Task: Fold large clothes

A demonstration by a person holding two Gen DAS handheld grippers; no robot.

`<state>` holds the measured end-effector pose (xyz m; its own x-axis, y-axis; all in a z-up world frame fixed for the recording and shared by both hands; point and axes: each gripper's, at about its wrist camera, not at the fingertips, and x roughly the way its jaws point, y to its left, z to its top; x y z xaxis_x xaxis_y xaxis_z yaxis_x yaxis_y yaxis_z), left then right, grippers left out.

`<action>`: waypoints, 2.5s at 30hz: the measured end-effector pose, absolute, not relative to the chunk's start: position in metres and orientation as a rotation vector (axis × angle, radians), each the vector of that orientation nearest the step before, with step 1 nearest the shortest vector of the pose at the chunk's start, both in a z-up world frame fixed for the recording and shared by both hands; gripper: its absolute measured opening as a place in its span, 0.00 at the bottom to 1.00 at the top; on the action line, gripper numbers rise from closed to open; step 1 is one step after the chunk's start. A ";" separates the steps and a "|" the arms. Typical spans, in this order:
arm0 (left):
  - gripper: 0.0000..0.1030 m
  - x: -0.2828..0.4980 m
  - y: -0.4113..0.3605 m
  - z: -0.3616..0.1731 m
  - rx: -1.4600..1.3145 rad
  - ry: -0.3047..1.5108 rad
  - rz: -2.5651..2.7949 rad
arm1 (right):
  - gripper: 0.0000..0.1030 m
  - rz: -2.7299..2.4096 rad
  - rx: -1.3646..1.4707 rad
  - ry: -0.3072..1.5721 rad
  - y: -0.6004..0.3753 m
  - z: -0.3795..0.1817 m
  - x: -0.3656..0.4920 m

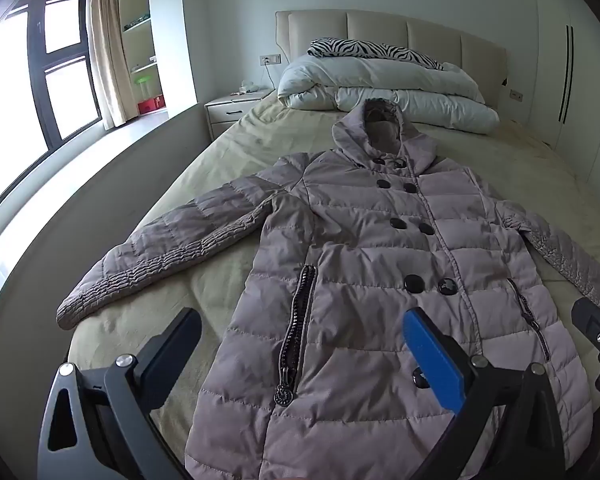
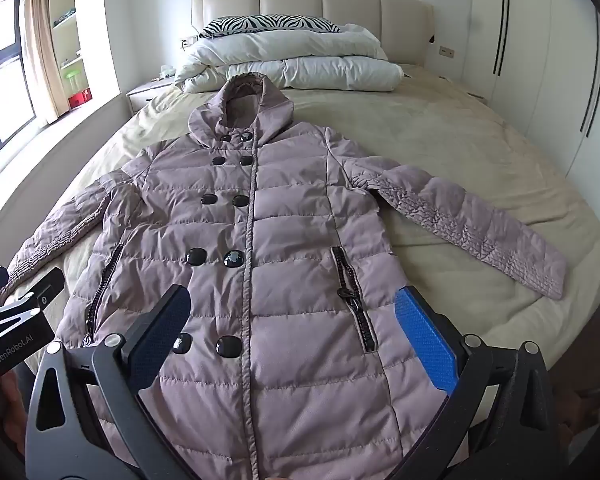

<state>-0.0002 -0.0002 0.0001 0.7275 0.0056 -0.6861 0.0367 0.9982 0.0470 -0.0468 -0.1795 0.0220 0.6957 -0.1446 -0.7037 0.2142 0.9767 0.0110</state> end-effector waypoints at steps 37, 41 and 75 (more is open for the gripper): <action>1.00 0.000 0.000 0.000 0.065 0.764 -0.015 | 1.00 -0.203 0.093 0.778 -0.181 0.020 -0.048; 1.00 0.000 0.000 0.000 0.065 0.764 -0.014 | 1.00 -0.201 0.092 0.778 -0.180 0.020 -0.048; 1.00 0.001 -0.001 0.000 0.064 0.767 -0.016 | 1.00 -0.202 0.094 0.788 -0.181 0.015 -0.048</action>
<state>0.0005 -0.0006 -0.0003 0.7201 0.0089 -0.6938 0.0381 0.9979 0.0523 -0.0478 -0.1808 0.0154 0.6870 -0.1454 -0.7119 0.2153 0.9765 0.0084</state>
